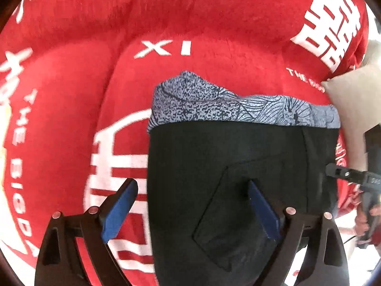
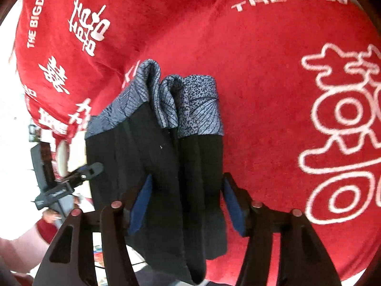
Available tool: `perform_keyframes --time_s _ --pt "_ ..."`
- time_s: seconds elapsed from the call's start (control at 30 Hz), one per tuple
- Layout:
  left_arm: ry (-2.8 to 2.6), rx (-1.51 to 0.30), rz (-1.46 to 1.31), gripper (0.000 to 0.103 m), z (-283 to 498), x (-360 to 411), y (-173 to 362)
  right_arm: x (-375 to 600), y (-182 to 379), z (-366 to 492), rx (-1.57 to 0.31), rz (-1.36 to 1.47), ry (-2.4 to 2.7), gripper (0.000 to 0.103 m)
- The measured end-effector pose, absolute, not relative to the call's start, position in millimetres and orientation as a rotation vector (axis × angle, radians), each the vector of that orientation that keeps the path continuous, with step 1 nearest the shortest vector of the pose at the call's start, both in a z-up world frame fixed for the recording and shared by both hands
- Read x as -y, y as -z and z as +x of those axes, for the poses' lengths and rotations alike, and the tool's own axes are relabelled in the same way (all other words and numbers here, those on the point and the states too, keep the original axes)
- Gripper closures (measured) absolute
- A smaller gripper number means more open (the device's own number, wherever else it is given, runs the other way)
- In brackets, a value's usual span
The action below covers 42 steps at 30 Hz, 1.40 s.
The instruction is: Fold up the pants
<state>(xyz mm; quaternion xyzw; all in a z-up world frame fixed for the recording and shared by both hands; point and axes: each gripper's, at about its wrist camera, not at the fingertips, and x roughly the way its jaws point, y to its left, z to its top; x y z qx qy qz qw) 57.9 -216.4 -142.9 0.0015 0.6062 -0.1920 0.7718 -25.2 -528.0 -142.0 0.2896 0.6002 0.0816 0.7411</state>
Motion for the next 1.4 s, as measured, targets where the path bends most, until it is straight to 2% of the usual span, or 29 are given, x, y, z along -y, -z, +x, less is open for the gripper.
perform_keyframes --time_s 0.13,0.23,0.37,0.47,0.5,0.6,1.03,1.4 --pt "0.349 -1.307 0.113 0.009 47 218 132 521 126 -29 -1.355 0.528 -0.077 0.035" --pt "0.304 -1.308 0.177 0.009 35 214 124 520 117 -39 -1.402 0.454 0.031 0.024" --pt "0.281 -1.311 0.234 0.009 16 214 106 514 97 -54 -1.432 0.387 0.154 0.023" --pt "0.275 -1.316 0.280 0.009 1 214 94 502 77 -66 -1.421 0.361 0.193 0.017" --pt "0.273 -1.317 0.284 0.000 -2 213 90 497 70 -69 -1.412 0.358 0.196 0.014" --pt "0.280 -1.322 0.294 0.000 -14 211 76 478 49 -75 -1.381 0.339 0.215 0.000" --pt "0.267 -1.306 0.260 0.000 -29 203 27 388 -1 -82 -1.368 0.193 0.257 0.000" --pt "0.281 -1.275 0.308 0.000 -36 204 10 370 -17 -80 -1.358 0.110 0.315 0.000"
